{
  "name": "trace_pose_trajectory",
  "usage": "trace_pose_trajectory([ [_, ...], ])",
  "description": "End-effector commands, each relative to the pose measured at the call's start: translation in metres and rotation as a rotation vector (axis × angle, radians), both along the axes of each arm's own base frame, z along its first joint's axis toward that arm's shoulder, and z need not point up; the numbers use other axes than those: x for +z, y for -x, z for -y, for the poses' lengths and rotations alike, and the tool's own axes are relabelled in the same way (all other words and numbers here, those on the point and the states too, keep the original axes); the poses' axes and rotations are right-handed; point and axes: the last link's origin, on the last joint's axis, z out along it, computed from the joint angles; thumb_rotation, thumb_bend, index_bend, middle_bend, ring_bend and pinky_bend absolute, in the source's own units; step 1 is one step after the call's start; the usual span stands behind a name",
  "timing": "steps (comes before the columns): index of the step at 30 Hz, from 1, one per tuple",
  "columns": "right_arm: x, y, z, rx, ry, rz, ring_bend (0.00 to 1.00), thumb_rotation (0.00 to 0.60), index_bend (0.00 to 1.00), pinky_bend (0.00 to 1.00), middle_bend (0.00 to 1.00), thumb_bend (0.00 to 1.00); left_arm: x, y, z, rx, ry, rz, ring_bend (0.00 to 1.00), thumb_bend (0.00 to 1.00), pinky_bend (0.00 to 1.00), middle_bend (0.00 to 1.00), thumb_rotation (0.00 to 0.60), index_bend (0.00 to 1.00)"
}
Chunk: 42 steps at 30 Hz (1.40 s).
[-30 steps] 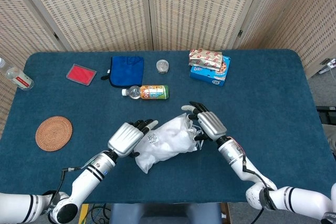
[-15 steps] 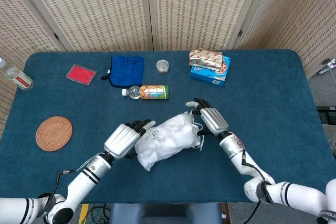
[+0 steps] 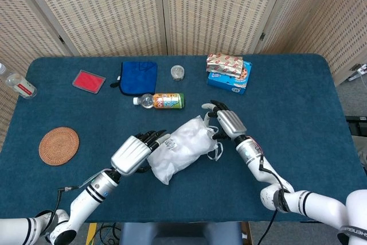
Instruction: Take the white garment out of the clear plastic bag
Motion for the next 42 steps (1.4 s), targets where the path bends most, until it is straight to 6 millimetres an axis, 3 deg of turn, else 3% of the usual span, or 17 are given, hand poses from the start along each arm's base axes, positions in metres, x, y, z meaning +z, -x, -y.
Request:
trace_pose_trajectory([
  [1, -0.001, 0.0, 0.003, -0.003, -0.004, 0.003, 0.0, 0.6, 0.88, 0.06, 0.18, 0.65, -0.003, 0.009, 0.005, -0.016, -0.008, 0.018, 0.2, 0.02, 0.44, 0.13, 0.6, 0.16],
  [10, 0.0, -0.002, 0.007, 0.0, 0.001, 0.005, 0.0, 0.6, 0.88, 0.06, 0.18, 0.65, -0.004, 0.025, 0.021, -0.1, -0.013, -0.015, 0.21, 0.02, 0.44, 0.14, 0.6, 0.23],
  [24, 0.002, -0.001, 0.007, -0.001, -0.001, -0.001, 0.0, 0.6, 0.88, 0.06, 0.18, 0.65, -0.009, 0.022, 0.044, -0.287, -0.095, -0.06, 0.21, 0.02, 0.45, 0.17, 0.6, 0.31],
  [27, 0.001, -0.001, 0.007, -0.001, -0.002, -0.002, 0.0, 0.6, 0.88, 0.06, 0.18, 0.65, -0.011, 0.02, 0.045, -0.336, -0.128, -0.074, 0.37, 0.02, 0.6, 0.34, 0.6, 0.32],
  [29, 0.001, -0.001, 0.007, -0.002, -0.002, -0.004, 0.0, 0.6, 0.88, 0.06, 0.18, 0.65, -0.013, 0.019, 0.046, -0.348, -0.123, -0.067, 0.59, 0.02, 0.79, 0.57, 0.6, 0.33],
  [31, 0.001, -0.001, 0.007, -0.002, -0.003, -0.005, 0.0, 0.6, 0.88, 0.06, 0.18, 0.65, -0.015, 0.017, 0.046, -0.351, -0.112, -0.066, 0.72, 0.02, 0.91, 0.74, 0.6, 0.33],
  [34, 0.001, -0.001, 0.007, -0.003, -0.004, -0.005, 0.0, 0.6, 0.88, 0.06, 0.18, 0.65, -0.018, 0.014, 0.042, -0.355, -0.1, -0.064, 0.84, 0.02, 0.99, 0.91, 0.6, 0.34],
  [38, 0.0, -0.001, 0.007, -0.002, -0.005, -0.007, 0.0, 0.6, 0.88, 0.06, 0.18, 0.65, -0.021, 0.012, 0.039, -0.361, -0.08, -0.071, 0.98, 0.02, 1.0, 1.0, 0.6, 0.35],
  [42, 0.001, -0.001, 0.007, -0.002, -0.006, -0.003, 0.0, 0.6, 0.88, 0.06, 0.18, 0.65, -0.027, 0.009, 0.036, -0.363, -0.051, -0.087, 1.0, 0.02, 1.0, 1.0, 0.6, 0.37],
])
